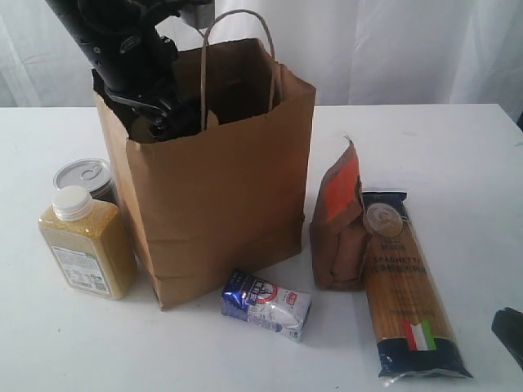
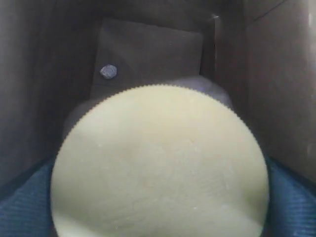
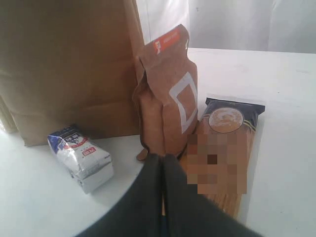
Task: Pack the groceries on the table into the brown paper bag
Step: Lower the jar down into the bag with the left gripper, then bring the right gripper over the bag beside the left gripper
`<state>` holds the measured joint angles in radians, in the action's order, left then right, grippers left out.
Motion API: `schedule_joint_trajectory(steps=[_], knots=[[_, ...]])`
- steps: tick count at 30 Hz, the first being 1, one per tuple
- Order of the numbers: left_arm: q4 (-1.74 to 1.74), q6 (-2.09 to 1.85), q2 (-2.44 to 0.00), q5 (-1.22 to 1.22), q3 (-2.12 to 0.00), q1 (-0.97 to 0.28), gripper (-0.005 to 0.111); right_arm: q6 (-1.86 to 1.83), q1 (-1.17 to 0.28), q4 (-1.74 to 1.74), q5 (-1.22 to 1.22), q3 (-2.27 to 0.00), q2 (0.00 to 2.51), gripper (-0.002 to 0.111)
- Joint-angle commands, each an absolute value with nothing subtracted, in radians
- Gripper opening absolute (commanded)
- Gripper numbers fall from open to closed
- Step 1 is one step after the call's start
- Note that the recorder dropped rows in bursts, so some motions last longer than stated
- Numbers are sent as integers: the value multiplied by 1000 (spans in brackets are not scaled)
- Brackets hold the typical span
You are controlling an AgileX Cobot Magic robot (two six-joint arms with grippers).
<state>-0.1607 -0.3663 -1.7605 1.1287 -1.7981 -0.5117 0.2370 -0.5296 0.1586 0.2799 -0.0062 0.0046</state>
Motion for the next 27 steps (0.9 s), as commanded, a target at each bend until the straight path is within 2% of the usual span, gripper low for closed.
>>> schedule_joint_trajectory(steps=[1, 16, 19, 24, 27], knots=[[-166, -354, -1740, 1210, -1812, -513, 105, 239, -524, 159, 275, 0, 0, 0], [-211, -362, -1733, 1221, -1816, -513, 105, 239, -524, 159, 268, 0, 0, 0], [-211, -365, -1733, 1221, -1816, -513, 105, 249, -524, 147, 118, 0, 0, 0], [-211, -373, -1733, 1221, -1816, -513, 105, 508, -527, 0, -206, 0, 0, 0], [-213, -373, -1733, 1221, -1816, -513, 105, 559, -528, 41, -258, -6, 0, 0]])
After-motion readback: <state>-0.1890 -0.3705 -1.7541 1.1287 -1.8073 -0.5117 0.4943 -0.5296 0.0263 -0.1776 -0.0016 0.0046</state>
